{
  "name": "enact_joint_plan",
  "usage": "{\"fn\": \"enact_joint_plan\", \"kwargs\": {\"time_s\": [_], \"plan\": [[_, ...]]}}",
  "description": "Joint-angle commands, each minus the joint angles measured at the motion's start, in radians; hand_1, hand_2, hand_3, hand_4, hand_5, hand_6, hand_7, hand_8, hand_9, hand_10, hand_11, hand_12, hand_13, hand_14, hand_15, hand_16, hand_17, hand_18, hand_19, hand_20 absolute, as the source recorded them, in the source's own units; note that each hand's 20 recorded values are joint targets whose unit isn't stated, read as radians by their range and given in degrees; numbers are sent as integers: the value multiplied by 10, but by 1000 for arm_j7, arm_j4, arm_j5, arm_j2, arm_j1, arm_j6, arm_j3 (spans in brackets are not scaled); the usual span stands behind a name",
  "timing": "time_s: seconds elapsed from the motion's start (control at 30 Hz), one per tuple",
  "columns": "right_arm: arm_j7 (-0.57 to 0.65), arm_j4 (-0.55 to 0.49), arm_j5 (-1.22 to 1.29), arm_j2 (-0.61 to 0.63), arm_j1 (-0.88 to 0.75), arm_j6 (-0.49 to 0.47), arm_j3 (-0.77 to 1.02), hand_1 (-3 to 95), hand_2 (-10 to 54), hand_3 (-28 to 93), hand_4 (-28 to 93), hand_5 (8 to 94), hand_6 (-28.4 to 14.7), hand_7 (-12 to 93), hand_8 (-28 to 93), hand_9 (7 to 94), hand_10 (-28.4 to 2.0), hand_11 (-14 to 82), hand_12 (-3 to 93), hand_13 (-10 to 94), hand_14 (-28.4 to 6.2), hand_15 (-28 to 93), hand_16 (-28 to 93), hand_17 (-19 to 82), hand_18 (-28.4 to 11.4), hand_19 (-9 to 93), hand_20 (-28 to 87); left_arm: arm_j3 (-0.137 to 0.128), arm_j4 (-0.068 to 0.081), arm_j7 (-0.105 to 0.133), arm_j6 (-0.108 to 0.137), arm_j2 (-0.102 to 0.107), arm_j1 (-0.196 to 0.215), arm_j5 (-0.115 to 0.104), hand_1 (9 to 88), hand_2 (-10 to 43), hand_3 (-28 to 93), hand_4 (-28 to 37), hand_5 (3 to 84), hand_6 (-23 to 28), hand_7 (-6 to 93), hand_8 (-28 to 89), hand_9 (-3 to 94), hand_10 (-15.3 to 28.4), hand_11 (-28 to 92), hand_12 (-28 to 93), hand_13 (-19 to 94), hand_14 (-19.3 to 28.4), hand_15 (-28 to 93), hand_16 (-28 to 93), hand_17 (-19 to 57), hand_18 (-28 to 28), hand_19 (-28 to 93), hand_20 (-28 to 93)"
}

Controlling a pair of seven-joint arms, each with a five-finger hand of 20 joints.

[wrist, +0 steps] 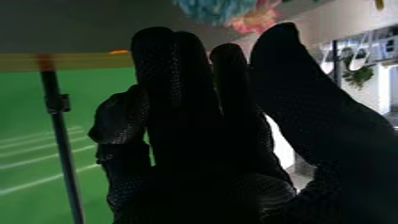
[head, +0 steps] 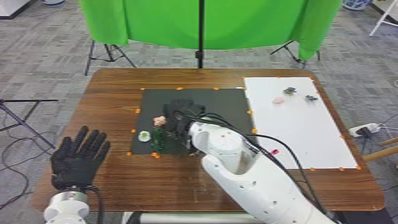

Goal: Arrange flowers

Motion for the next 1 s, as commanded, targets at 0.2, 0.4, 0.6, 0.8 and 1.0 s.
{"fn": "enact_joint_plan", "kwargs": {"time_s": [0.2,0.4,0.6,0.8,1.0], "plan": [[191,-40,157,154,16,207,170,375,-95,793,-283,560,-63,137,-116,581,-196,237,176,541,-155,609,176,330,-249,926,426,-4,-4,8,-6,-27,30,6,269,144,796,-283,409,92,112,-103,417,166,250,121,319,170,409,-67,-63,143,360,129],[272,17,155,296,-17,237,292,369,-95,814,-283,476,-75,124,-112,461,-205,133,149,435,-172,505,123,293,-254,893,393,-8,-9,27,-5,-30,44,4,268,143,797,-283,405,90,111,-103,415,165,249,121,319,170,408,-68,-63,143,359,129],[333,106,230,328,-6,204,364,414,-95,828,-282,473,-71,131,-117,429,-195,111,139,390,-176,416,110,248,-251,820,351,-12,-10,30,-1,-28,48,3,269,143,797,-283,401,88,110,-103,415,165,248,121,318,170,406,-67,-63,144,359,130],[314,144,254,318,-11,127,361,449,-95,845,-283,466,-55,138,-125,426,-174,104,132,397,-167,381,117,237,-244,789,326,-11,-9,32,12,-25,44,-9,268,142,797,-283,404,87,113,-104,415,165,247,122,319,170,405,-66,-63,144,359,130],[287,155,238,308,-26,120,342,460,-95,859,-283,413,-49,136,-125,378,-159,95,122,401,-155,371,125,246,-238,801,322,-12,-12,37,18,-24,50,-20,269,141,799,-283,413,90,115,-104,419,165,250,123,321,170,407,-65,-63,144,359,130]]}}
